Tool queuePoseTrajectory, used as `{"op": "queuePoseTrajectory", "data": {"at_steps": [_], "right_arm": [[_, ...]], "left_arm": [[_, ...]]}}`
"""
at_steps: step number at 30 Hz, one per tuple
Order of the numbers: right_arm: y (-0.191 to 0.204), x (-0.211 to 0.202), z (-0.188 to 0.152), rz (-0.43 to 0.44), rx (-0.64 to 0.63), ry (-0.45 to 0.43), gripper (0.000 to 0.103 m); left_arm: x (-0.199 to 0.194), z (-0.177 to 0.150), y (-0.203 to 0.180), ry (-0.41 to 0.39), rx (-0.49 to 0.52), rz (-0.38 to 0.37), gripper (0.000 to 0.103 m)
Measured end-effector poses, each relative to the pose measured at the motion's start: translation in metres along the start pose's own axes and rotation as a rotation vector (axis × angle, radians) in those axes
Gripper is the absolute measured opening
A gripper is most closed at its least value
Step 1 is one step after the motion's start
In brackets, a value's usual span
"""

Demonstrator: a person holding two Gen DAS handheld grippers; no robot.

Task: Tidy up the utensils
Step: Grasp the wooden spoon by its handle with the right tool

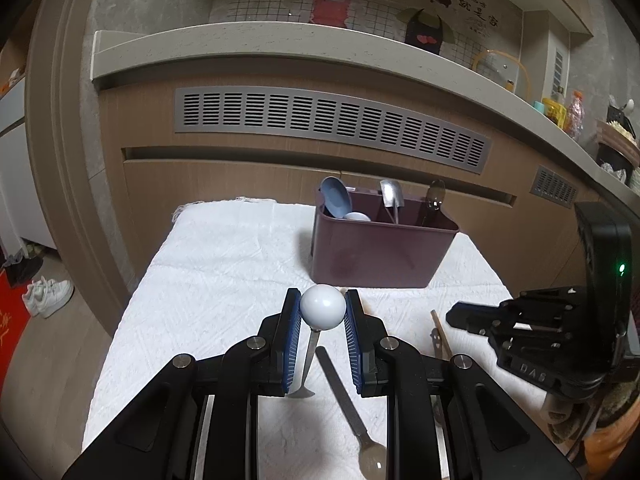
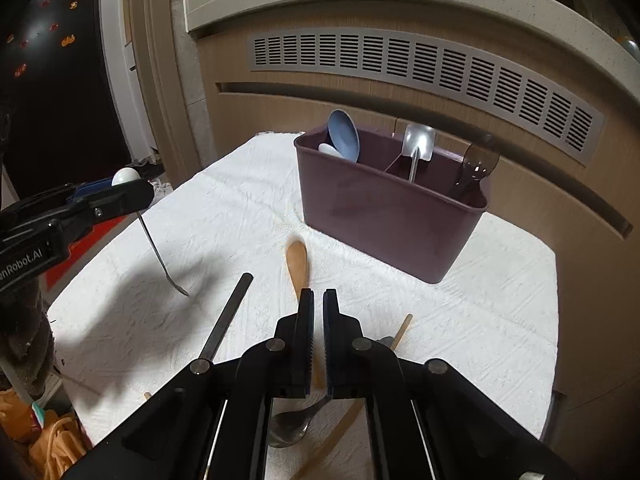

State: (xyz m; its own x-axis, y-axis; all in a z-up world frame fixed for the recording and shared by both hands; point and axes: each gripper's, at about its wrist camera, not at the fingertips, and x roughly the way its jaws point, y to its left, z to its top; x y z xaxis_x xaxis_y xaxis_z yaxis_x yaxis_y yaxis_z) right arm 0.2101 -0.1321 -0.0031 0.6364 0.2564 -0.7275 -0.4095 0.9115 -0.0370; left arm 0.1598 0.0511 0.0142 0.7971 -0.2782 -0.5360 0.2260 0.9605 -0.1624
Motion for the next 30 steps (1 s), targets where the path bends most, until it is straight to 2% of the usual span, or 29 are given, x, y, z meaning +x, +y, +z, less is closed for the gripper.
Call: {"op": "queuePoseTrajectory", "data": {"at_steps": [1, 2, 5, 6, 8, 15, 16, 17, 18, 21, 26, 30], "right_arm": [[0.002, 0.004, 0.001, 0.011, -0.018, 0.011, 0.004], [0.006, 0.009, 0.001, 0.022, -0.037, 0.026, 0.009], [0.020, 0.034, 0.006, 0.029, -0.113, 0.068, 0.052], [0.025, 0.043, 0.009, 0.013, -0.140, 0.066, 0.053], [0.030, 0.064, 0.017, -0.019, -0.157, 0.082, 0.053], [0.014, 0.149, 0.043, -0.082, -0.038, 0.208, 0.053], [0.013, 0.155, 0.043, -0.080, -0.028, 0.225, 0.051], [0.011, 0.158, 0.042, -0.067, -0.011, 0.231, 0.043], [0.011, 0.156, 0.042, -0.057, -0.005, 0.227, 0.028], [0.013, 0.136, 0.039, -0.043, -0.027, 0.202, 0.027], [0.010, 0.072, 0.030, 0.006, -0.025, 0.111, 0.027], [0.009, 0.018, 0.021, 0.009, -0.028, 0.022, 0.027]], "left_arm": [[0.001, 0.000, 0.003, 0.001, -0.005, 0.003, 0.022], [0.001, 0.000, 0.006, 0.001, -0.013, 0.004, 0.022], [0.003, -0.004, 0.017, 0.002, -0.037, 0.011, 0.022], [0.004, -0.005, 0.022, 0.004, -0.049, 0.010, 0.022], [0.007, -0.008, 0.031, 0.017, -0.074, 0.005, 0.022], [0.005, -0.012, 0.041, 0.022, -0.092, -0.016, 0.022], [0.005, -0.012, 0.041, 0.023, -0.090, -0.017, 0.022], [0.005, -0.012, 0.040, 0.023, -0.088, -0.018, 0.022], [0.005, -0.013, 0.039, 0.023, -0.086, -0.018, 0.022], [0.003, -0.013, 0.035, 0.023, -0.077, -0.019, 0.022], [0.000, -0.010, 0.019, 0.020, -0.050, -0.029, 0.022], [-0.004, -0.004, 0.001, 0.013, -0.024, -0.052, 0.022]]}}
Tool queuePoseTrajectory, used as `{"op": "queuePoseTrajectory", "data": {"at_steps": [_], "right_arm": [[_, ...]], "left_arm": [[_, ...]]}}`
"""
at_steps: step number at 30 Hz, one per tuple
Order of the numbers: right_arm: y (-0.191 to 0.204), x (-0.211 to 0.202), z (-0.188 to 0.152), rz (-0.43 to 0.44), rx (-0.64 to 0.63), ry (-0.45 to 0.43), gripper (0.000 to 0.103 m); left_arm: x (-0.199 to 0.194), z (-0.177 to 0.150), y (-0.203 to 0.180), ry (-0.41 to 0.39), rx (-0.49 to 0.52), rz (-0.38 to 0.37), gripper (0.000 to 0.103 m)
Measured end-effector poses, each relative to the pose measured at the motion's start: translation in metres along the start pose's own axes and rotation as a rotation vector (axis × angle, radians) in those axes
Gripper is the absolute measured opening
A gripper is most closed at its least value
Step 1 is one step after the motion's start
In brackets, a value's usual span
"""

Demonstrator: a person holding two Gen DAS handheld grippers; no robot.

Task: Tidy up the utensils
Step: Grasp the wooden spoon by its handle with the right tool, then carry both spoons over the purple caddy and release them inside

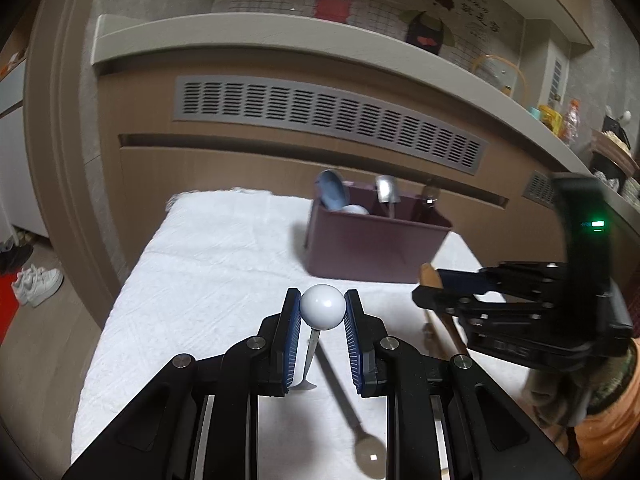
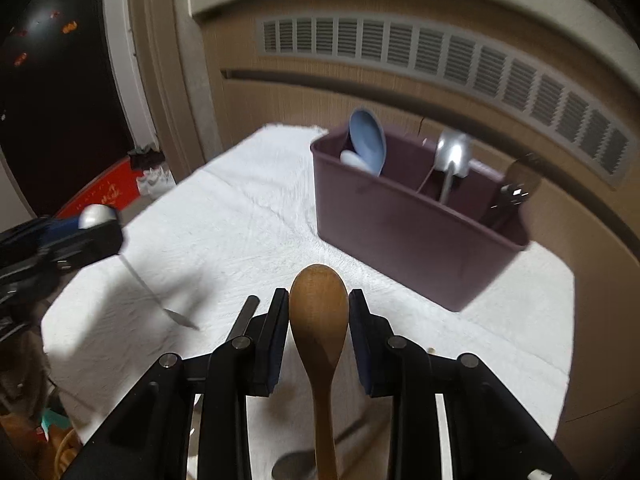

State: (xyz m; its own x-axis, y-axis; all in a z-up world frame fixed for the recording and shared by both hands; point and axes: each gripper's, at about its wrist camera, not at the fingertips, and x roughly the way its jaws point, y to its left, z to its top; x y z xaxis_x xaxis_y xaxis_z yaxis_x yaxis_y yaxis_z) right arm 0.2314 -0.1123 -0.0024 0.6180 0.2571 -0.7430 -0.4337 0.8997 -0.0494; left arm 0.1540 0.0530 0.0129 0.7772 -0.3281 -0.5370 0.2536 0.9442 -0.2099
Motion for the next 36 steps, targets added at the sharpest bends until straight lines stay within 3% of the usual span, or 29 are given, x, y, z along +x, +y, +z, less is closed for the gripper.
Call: {"op": "queuePoseTrajectory", "data": {"at_steps": [6, 9, 17, 22, 27, 36], "right_arm": [[-0.005, -0.055, 0.002, -0.004, 0.014, -0.113, 0.027], [-0.014, -0.077, 0.017, 0.002, 0.032, -0.195, 0.028], [-0.055, -0.136, 0.098, -0.045, 0.079, -0.476, 0.028], [-0.080, -0.145, 0.138, -0.097, 0.092, -0.629, 0.028], [-0.101, -0.106, 0.150, -0.110, 0.106, -0.632, 0.028], [-0.133, 0.002, 0.127, -0.077, 0.209, -0.466, 0.028]], "left_arm": [[-0.003, 0.018, -0.028, -0.012, 0.030, -0.039, 0.022], [-0.004, 0.049, -0.040, -0.042, 0.040, -0.065, 0.022], [-0.005, 0.154, -0.072, -0.199, 0.131, -0.093, 0.022], [0.018, 0.194, -0.074, -0.222, 0.139, -0.122, 0.022], [0.073, 0.207, -0.064, -0.155, 0.105, -0.157, 0.022], [0.182, 0.169, -0.039, 0.052, 0.018, -0.161, 0.022]]}}
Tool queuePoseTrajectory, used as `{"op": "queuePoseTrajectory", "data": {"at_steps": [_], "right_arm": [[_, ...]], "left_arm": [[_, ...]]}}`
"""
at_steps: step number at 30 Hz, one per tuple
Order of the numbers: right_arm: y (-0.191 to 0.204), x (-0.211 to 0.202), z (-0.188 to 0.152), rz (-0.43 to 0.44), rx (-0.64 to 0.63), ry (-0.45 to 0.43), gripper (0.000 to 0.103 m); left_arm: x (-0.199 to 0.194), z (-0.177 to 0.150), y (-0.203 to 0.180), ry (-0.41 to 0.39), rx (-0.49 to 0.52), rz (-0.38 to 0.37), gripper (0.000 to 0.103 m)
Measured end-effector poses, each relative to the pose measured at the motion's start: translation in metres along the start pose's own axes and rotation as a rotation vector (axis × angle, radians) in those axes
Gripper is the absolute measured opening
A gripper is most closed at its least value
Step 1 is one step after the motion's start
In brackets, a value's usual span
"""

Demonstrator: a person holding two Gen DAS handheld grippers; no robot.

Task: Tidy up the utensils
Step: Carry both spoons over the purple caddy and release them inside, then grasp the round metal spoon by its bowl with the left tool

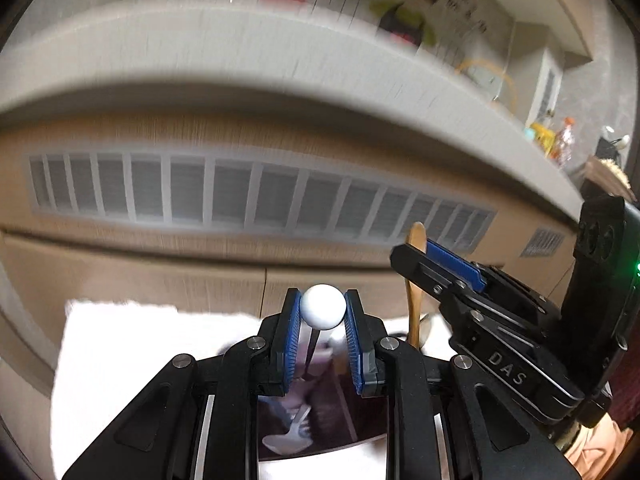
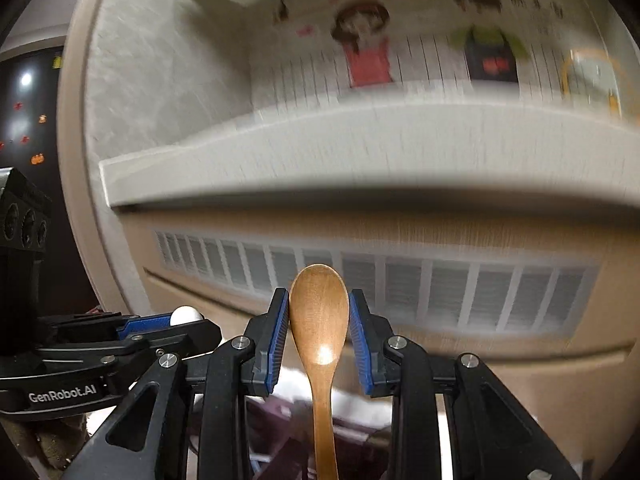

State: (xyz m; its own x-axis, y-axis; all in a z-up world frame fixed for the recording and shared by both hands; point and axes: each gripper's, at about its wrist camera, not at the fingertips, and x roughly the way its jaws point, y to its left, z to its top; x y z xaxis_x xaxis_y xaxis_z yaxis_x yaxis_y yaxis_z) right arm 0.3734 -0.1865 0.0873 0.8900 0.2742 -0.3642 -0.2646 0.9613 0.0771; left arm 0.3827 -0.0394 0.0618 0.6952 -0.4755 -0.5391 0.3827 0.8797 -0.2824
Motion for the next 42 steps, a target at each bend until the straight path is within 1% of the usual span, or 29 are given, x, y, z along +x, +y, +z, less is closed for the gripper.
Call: {"op": "queuePoseTrajectory", "data": {"at_steps": [4, 6, 7, 8, 9, 10, 13, 15, 16, 20, 22, 25, 28, 31, 33, 36, 38, 42], "right_arm": [[-0.010, 0.018, -0.037, 0.011, 0.042, 0.102, 0.028], [-0.010, 0.021, -0.053, 0.011, 0.037, 0.138, 0.028], [-0.009, 0.022, -0.059, 0.009, 0.028, 0.160, 0.028], [-0.008, 0.022, -0.063, 0.004, 0.022, 0.175, 0.028], [-0.007, 0.021, -0.067, -0.004, 0.019, 0.186, 0.029], [-0.007, 0.019, -0.070, -0.007, 0.020, 0.194, 0.030], [-0.008, 0.004, -0.072, -0.011, 0.030, 0.195, 0.036], [-0.006, -0.013, -0.072, -0.040, 0.016, 0.184, 0.040], [-0.004, -0.022, -0.073, -0.052, 0.004, 0.186, 0.040], [0.005, -0.051, -0.083, -0.068, -0.030, 0.226, 0.043], [0.011, -0.065, -0.095, -0.079, -0.051, 0.265, 0.046], [0.020, -0.079, -0.115, -0.082, -0.068, 0.315, 0.049], [0.029, -0.091, -0.139, -0.076, -0.086, 0.357, 0.055], [0.037, -0.098, -0.158, -0.078, -0.095, 0.390, 0.056], [0.040, -0.104, -0.167, -0.067, -0.085, 0.406, 0.057], [0.045, -0.112, -0.177, -0.071, -0.085, 0.419, 0.061], [0.047, -0.118, -0.183, -0.074, -0.090, 0.424, 0.064], [0.047, -0.128, -0.192, -0.068, -0.086, 0.439, 0.067]], "left_arm": [[0.023, -0.021, 0.007, 0.077, -0.016, 0.006, 0.022], [0.028, -0.030, 0.007, 0.086, -0.008, 0.027, 0.025], [0.027, -0.034, 0.005, 0.080, 0.005, 0.045, 0.028], [0.024, -0.037, 0.004, 0.070, 0.016, 0.061, 0.031], [0.020, -0.039, 0.001, 0.057, 0.027, 0.076, 0.039], [0.014, -0.040, -0.001, 0.041, 0.036, 0.086, 0.045], [-0.006, -0.043, -0.004, 0.003, 0.045, 0.092, 0.046], [-0.028, -0.048, -0.001, -0.012, 0.036, 0.111, 0.046], [-0.036, -0.051, 0.001, -0.014, 0.026, 0.127, 0.046], [-0.059, -0.074, 0.017, 0.013, -0.045, 0.180, 0.048], [-0.070, -0.092, 0.024, 0.041, -0.077, 0.192, 0.048], [-0.085, -0.124, 0.026, 0.089, -0.086, 0.186, 0.048], [-0.098, -0.159, 0.021, 0.142, -0.071, 0.183, 0.049], [-0.111, -0.191, 0.013, 0.205, -0.058, 0.167, 0.051], [-0.119, -0.208, 0.007, 0.232, -0.041, 0.158, 0.055], [-0.130, -0.236, -0.008, 0.287, 0.024, 0.142, 0.056], [-0.137, -0.253, -0.018, 0.323, 0.048, 0.118, 0.056], [-0.146, -0.276, -0.029, 0.375, 0.035, 0.048, 0.055]]}}
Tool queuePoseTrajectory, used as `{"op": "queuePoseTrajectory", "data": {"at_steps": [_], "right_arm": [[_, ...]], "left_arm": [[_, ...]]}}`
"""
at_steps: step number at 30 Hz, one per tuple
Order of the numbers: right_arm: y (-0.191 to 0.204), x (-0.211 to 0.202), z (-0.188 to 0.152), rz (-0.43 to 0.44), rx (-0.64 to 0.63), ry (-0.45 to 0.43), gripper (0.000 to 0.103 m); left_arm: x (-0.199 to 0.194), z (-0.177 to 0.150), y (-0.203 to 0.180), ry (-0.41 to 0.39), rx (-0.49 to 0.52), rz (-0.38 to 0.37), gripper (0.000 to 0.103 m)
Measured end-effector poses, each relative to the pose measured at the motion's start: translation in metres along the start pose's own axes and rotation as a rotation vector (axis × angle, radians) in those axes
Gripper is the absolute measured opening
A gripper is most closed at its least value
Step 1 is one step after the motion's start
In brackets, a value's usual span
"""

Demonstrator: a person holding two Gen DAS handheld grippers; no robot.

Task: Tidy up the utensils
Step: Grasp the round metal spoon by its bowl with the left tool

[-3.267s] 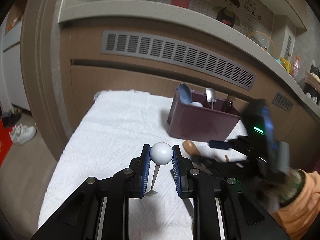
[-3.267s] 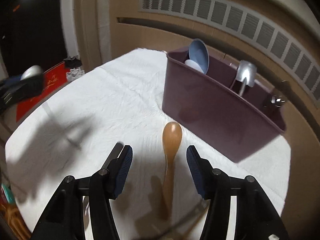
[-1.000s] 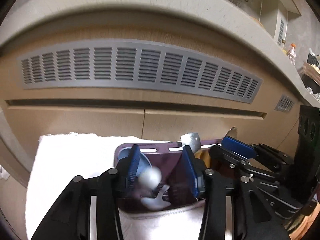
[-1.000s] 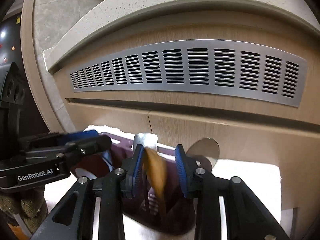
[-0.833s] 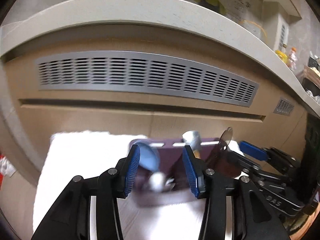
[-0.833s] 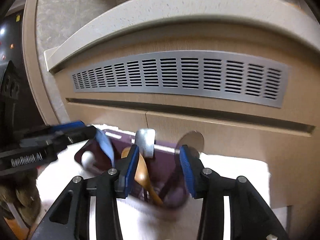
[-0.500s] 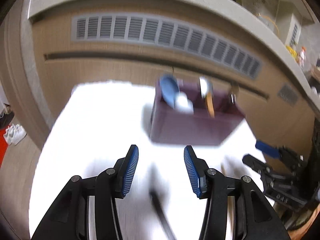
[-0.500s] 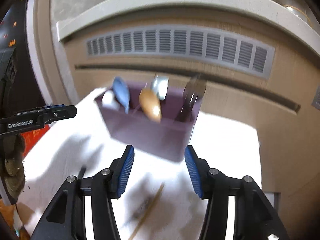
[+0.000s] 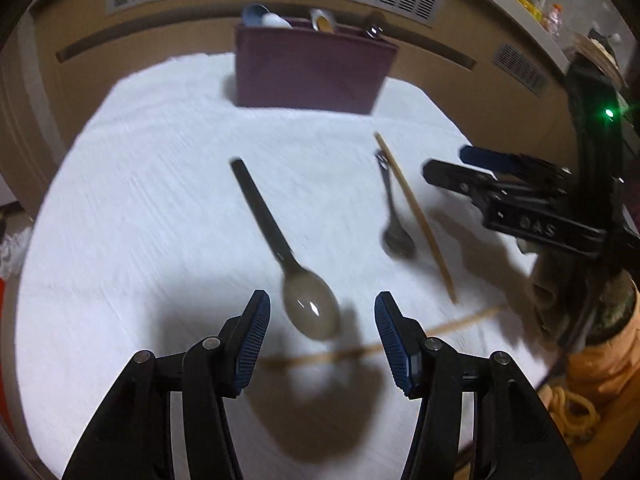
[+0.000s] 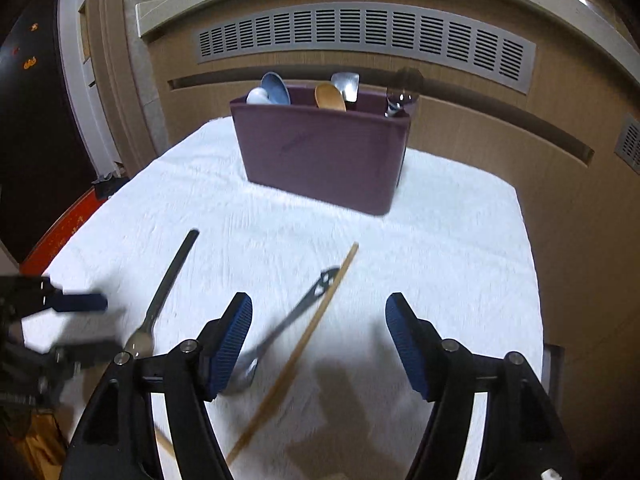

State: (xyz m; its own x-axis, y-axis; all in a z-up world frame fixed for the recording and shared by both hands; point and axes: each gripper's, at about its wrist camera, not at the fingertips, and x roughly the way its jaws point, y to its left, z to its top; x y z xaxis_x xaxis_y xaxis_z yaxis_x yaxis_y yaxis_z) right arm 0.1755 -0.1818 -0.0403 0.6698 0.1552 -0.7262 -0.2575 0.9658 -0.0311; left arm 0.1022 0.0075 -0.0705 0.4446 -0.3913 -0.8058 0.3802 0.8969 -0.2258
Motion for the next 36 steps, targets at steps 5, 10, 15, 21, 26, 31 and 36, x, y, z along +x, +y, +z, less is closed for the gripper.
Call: {"op": "queuePoseTrajectory", "data": {"at_steps": [5, 10, 15, 21, 26, 31, 36], "right_arm": [[-0.002, -0.002, -0.015, -0.009, 0.000, 0.011, 0.067], [-0.007, -0.003, -0.027, -0.016, 0.017, 0.027, 0.067], [-0.011, -0.006, -0.033, -0.017, 0.031, 0.031, 0.067], [-0.009, -0.009, -0.034, -0.007, 0.034, 0.034, 0.067], [-0.004, -0.012, -0.034, -0.002, 0.022, 0.027, 0.068], [0.006, -0.007, -0.035, 0.026, -0.009, 0.049, 0.068], [0.032, -0.005, -0.027, 0.082, -0.102, 0.057, 0.068]], "left_arm": [[0.000, -0.011, -0.012, -0.010, 0.004, 0.008, 0.055], [0.020, -0.011, -0.018, -0.003, 0.034, 0.143, 0.054], [0.028, -0.014, -0.031, -0.023, 0.095, 0.206, 0.039], [0.008, -0.010, -0.028, -0.106, 0.090, 0.185, 0.007], [-0.021, 0.005, -0.018, -0.207, 0.079, 0.200, 0.007], [-0.015, 0.003, 0.005, -0.128, 0.000, 0.123, 0.013], [0.003, -0.007, -0.014, -0.090, 0.053, 0.047, 0.044]]}}
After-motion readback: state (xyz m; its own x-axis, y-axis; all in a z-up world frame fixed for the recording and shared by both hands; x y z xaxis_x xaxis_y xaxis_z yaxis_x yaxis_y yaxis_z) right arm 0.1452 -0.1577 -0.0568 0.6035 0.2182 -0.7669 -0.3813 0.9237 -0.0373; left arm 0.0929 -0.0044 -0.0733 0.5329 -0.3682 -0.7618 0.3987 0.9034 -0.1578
